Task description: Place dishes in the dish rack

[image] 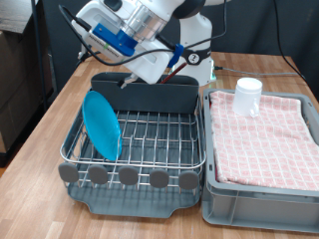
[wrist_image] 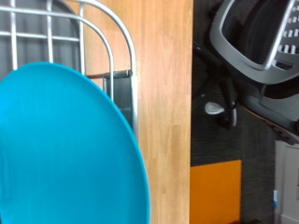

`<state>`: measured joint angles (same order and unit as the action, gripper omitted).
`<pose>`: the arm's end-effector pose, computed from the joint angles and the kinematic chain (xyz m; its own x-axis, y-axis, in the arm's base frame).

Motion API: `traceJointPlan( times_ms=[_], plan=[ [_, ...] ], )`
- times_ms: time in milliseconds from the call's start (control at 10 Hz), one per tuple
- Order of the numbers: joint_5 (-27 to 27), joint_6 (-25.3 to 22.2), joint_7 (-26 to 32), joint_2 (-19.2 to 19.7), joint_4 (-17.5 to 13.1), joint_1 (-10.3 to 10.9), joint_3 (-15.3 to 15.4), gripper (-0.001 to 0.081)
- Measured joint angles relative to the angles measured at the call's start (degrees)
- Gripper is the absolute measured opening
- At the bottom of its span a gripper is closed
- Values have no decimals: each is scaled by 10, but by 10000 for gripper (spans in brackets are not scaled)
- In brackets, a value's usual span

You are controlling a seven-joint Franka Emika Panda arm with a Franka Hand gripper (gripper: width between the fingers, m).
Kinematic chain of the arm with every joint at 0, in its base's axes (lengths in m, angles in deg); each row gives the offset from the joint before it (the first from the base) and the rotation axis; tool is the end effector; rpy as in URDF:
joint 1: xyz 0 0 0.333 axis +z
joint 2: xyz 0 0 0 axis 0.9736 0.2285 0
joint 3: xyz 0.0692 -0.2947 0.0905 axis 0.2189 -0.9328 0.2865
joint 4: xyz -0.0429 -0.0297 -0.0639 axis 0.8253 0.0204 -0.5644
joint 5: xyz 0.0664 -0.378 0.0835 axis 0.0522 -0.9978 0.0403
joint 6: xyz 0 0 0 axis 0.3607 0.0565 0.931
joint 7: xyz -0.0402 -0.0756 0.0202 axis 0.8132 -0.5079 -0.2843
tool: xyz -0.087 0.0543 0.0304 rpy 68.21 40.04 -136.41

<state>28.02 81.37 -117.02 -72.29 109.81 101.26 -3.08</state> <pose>0.5287 -0.1413 0.3878 0.7045 -0.4896 0.5138 -0.6849 -0.6588 0.3113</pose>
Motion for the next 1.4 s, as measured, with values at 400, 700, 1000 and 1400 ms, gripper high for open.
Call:
traceJointPlan(
  times_ms=[400, 700, 1000, 1400],
  plan=[
    [94, -43, 117, -34, -28, 0, -2, 803],
    [115, -65, 149, -42, -40, 1, -2, 803],
    [160, -119, 161, -39, -66, 6, 4, 803],
    [228, -232, 157, -37, -116, 29, 43, 803]
  ],
)
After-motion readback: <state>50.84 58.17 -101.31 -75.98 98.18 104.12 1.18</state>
